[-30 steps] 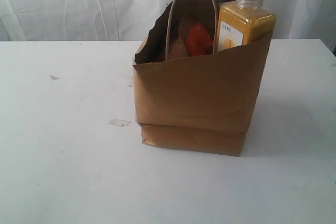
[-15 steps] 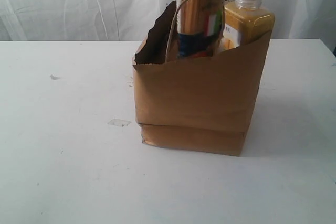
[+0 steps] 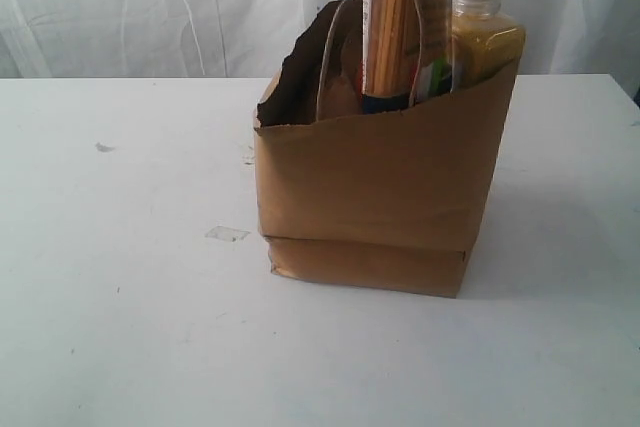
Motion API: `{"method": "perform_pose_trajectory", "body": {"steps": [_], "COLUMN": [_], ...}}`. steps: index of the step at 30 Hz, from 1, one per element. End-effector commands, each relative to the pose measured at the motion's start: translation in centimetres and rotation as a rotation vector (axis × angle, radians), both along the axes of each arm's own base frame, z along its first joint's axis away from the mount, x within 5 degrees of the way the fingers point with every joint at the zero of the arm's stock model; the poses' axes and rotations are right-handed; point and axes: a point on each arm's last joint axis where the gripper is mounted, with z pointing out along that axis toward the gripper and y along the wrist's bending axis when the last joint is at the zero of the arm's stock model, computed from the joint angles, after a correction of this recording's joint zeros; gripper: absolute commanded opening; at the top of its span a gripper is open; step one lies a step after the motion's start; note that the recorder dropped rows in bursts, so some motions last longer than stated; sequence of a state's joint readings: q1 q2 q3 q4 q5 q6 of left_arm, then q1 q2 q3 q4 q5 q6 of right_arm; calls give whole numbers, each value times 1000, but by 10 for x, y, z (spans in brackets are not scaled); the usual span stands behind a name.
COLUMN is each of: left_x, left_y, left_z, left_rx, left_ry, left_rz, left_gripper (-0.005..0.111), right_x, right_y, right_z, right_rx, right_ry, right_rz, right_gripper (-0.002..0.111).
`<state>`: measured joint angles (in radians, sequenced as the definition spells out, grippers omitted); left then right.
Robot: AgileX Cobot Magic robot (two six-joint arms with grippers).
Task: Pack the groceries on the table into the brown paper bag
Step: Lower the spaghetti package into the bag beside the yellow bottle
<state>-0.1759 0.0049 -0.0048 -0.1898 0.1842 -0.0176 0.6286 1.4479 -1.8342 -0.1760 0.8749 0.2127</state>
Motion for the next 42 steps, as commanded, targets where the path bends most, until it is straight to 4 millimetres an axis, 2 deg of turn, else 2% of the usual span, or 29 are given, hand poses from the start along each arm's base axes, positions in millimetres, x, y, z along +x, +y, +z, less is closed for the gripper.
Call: {"method": "perform_pose_trajectory", "body": {"steps": [1, 5, 10, 17, 19, 28, 37, 42], "left_x": [0, 0, 0, 0, 0, 0, 0, 0], "left_y": [0, 0, 0, 0, 0, 0, 0, 0], "left_z": [-2, -2, -2, -2, -2, -2, -2, -2], "left_rx": [-10, -10, -10, -10, -10, -10, -10, -10], "left_ry": [5, 5, 5, 5, 5, 5, 5, 5], "left_rz": [3, 3, 3, 3, 3, 3, 3, 3], "left_gripper": [0, 0, 0, 0, 0, 0, 0, 0], "right_x": [7, 13, 26, 34, 35, 37, 37, 44], "right_y": [4, 14, 21, 26, 27, 28, 13, 0], "right_z": [4, -11, -50, -101, -110, -118, -91, -92], "right_rx": [65, 45, -1, -66, -61, -75, -112, 30], "right_ry": [-33, 47, 97, 147, 151, 162, 106, 171], "right_rz": [-21, -10, -36, -34, -34, -34, -91, -216], "right_gripper": [0, 0, 0, 0, 0, 0, 0, 0]}}
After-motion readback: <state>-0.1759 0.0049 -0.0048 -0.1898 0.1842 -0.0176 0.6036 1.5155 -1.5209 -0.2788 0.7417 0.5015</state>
